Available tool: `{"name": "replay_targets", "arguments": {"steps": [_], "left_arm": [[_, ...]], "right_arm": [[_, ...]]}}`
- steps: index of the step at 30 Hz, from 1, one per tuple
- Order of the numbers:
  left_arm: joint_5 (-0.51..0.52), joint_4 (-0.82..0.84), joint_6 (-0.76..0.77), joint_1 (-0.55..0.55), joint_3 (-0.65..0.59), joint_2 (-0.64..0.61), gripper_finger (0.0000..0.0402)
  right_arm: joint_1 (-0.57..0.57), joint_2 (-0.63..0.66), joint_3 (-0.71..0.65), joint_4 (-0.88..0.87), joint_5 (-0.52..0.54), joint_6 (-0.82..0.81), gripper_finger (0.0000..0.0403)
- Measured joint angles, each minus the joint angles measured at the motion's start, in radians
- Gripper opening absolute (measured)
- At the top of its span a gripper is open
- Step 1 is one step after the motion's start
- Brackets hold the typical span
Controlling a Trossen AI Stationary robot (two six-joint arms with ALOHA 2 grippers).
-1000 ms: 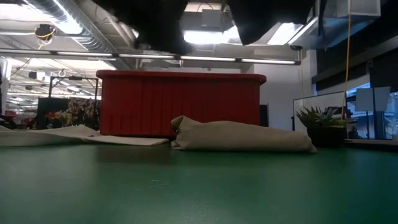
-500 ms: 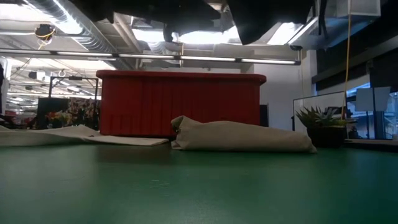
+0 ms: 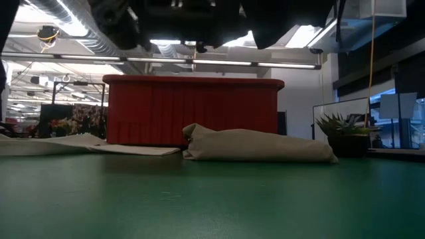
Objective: Fold Laundry from Bin
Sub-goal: Remove the black shorts from the red laundry bin
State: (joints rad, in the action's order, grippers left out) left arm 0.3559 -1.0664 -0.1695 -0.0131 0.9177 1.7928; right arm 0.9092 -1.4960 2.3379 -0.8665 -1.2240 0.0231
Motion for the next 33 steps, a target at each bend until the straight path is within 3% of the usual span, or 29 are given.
{"name": "replay_targets", "arguments": {"steps": [6, 12, 17, 28, 33], "left_arm": [[0.067, 0.006, -0.017, -0.024, 0.104, 0.06, 0.0147], [0.015, 0.1, 0.035, -0.028, 0.13, 0.069, 0.0147], [0.067, 0.113, 0.084, -0.031, 0.131, 0.069, 0.0148], [0.013, 0.108, 0.167, -0.051, 0.131, 0.069, 0.0237], [-0.048, 0.108, 0.158, -0.057, 0.131, 0.069, 0.0247]], "right_arm": [[0.0, 0.0, 0.0, 0.0, 0.0, -0.002, 0.0003], [0.0, 0.0, 0.0, 0.0, 0.0, -0.004, 0.0003], [0.0, 0.0, 0.0, 0.0, 0.0, -0.004, 0.0003], [0.0, 0.0, 0.0, 0.0, 0.0, -0.004, 0.0003], [0.0, 0.0, 0.0, 0.0, 0.0, -0.003, 0.0003]]}}
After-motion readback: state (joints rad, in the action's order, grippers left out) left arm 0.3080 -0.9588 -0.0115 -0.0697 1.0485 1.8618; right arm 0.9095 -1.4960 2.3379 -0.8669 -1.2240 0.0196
